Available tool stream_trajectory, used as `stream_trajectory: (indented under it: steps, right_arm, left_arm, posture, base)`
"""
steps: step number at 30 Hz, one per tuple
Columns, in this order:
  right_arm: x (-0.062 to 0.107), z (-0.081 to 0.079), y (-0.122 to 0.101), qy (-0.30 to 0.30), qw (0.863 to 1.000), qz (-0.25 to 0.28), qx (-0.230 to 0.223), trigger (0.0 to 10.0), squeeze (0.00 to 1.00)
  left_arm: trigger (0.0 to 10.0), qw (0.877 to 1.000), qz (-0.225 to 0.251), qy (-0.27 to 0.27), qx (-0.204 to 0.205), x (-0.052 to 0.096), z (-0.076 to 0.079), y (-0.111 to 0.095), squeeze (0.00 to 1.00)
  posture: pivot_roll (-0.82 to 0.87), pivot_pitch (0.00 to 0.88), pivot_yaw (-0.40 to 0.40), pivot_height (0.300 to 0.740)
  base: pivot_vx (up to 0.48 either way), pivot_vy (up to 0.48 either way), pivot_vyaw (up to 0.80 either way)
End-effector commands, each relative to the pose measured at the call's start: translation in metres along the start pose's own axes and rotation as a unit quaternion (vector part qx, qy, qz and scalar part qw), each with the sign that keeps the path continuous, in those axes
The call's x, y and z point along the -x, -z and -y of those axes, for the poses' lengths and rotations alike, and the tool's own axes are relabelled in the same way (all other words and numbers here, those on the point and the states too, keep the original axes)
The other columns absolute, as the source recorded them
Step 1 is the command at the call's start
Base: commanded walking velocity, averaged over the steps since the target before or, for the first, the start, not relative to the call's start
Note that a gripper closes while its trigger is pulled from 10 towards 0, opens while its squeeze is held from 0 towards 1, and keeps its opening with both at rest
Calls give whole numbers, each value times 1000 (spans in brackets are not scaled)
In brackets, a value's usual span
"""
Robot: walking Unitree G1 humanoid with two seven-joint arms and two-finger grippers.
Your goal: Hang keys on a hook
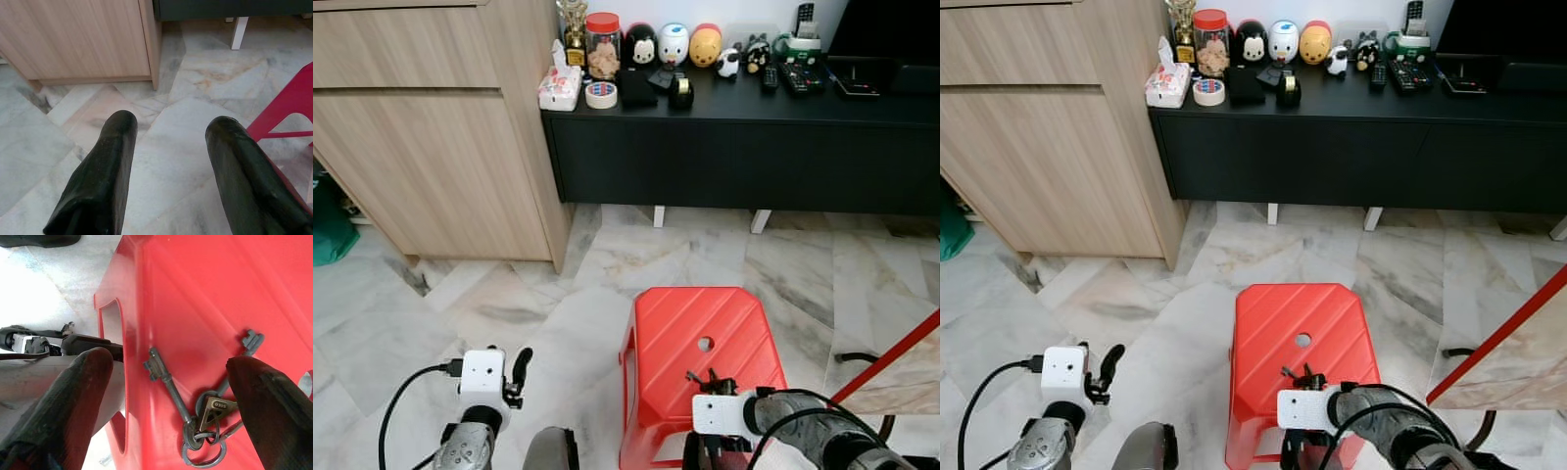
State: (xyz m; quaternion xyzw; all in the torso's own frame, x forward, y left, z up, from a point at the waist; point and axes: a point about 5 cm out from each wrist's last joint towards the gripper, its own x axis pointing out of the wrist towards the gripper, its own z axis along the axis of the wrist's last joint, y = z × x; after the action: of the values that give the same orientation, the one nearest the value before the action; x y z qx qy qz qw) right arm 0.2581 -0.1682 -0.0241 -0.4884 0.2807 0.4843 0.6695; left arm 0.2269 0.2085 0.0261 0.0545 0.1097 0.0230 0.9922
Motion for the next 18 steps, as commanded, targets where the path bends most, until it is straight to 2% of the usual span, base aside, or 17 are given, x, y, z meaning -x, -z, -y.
stream_trajectory:
  steps: [1,18]
  right_arm:
    - [-1,-3,1,-6,1000,-3,-1,10000,0]
    - [-4,-9,0,-22,1000,-4,-3,10000,0]
  left_arm:
    - [10000,1000,-9,-5,-7,4,-2,6,0]
    - [10000,1000,-9,-6,-8,4,-3,6,0]
  posture:
    - [70,83,-28,631]
    - [75,83,-28,631]
  base:
    - [0,0,0]
    - [0,0,0]
